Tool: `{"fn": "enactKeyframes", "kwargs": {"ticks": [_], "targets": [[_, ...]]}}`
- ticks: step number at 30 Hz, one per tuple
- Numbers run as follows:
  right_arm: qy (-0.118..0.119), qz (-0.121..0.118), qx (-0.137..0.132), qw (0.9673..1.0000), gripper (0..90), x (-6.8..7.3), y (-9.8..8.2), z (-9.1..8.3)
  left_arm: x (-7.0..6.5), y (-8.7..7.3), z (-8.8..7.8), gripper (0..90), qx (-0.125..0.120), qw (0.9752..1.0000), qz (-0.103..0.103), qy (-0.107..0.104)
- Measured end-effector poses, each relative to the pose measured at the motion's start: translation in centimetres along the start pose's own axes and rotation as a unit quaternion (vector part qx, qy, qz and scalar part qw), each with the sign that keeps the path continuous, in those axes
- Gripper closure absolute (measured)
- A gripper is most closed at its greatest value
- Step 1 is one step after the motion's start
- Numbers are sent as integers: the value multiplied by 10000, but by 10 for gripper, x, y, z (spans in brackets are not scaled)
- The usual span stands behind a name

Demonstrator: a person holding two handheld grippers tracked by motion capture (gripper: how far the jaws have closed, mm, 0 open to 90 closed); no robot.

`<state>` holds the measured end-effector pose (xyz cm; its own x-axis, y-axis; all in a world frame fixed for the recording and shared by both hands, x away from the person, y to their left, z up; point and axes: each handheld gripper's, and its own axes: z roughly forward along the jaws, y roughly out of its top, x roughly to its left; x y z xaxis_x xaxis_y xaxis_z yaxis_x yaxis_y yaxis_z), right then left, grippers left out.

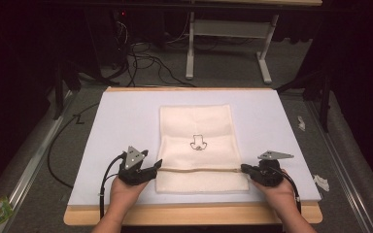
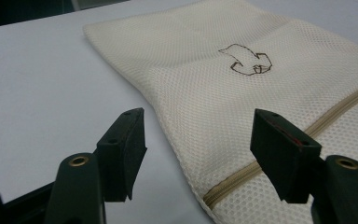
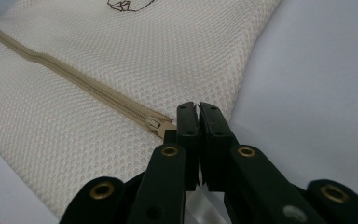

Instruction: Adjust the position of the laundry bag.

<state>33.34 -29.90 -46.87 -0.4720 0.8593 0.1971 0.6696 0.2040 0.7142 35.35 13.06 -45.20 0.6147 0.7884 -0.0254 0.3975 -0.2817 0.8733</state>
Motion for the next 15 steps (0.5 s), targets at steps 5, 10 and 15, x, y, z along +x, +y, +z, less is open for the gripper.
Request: {"fn": "enactKeyframes", "kwargs": {"ticks": [5, 10, 15], "targets": [[-17, -4, 10, 10000, 883, 0, 0, 0, 0, 0, 0, 361, 0, 10000, 3, 8], [41, 7, -28, 10000, 884, 0, 0, -1, 0, 0, 0, 361, 5, 10000, 6, 11], [175, -3, -99, 9998, 881, 5, 1, -2, 0, 0, 1, 360, 5, 10000, 2, 22]]}}
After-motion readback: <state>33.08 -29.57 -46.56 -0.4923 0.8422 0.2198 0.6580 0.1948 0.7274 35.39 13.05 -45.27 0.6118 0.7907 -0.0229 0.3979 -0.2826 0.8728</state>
